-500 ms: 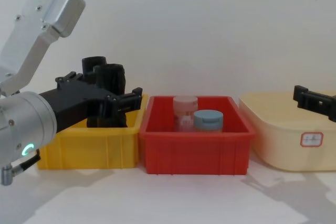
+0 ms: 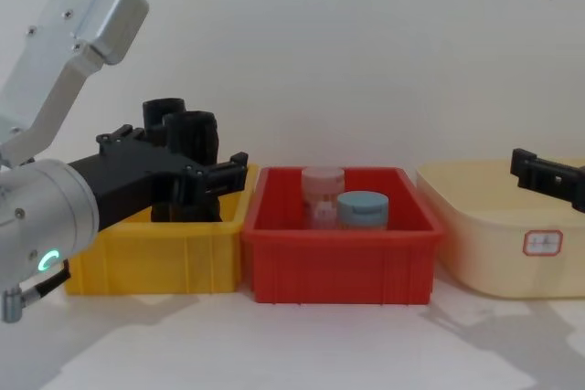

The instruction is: Pick up the garbage bag with the one hand and transfer it to the other hand.

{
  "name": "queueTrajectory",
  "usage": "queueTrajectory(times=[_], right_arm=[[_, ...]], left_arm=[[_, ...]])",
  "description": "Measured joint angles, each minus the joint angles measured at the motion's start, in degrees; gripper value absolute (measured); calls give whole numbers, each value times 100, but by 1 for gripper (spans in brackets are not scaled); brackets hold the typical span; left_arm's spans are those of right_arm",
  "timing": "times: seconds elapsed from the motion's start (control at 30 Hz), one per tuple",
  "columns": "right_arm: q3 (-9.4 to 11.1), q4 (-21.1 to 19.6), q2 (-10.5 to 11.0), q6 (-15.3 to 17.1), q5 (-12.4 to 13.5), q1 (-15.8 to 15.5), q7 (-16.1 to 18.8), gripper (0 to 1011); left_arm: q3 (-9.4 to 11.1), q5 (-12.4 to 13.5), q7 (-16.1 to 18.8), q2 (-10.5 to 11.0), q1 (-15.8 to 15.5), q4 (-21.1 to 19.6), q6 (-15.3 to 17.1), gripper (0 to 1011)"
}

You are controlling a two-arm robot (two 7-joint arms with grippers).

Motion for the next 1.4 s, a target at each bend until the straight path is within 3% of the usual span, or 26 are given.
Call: queueTrajectory(times=[0.3, 0.7, 1.03, 1.4], right_arm=[[0, 0, 0, 0, 0, 0, 0, 1002], [0, 0, 0, 0, 0, 0, 0, 1001], [0, 0, 0, 0, 0, 0, 0, 1001], [0, 0, 0, 0, 0, 0, 0, 1002]], left_arm=[[-85, 62, 140, -44, 18, -20, -21, 1001], [-373, 149, 518, -127, 132, -50, -11, 1001], [-434, 117, 506, -230, 36, 178, 136, 1001], [-362, 99, 305, -454, -303, 648, 171, 1001]])
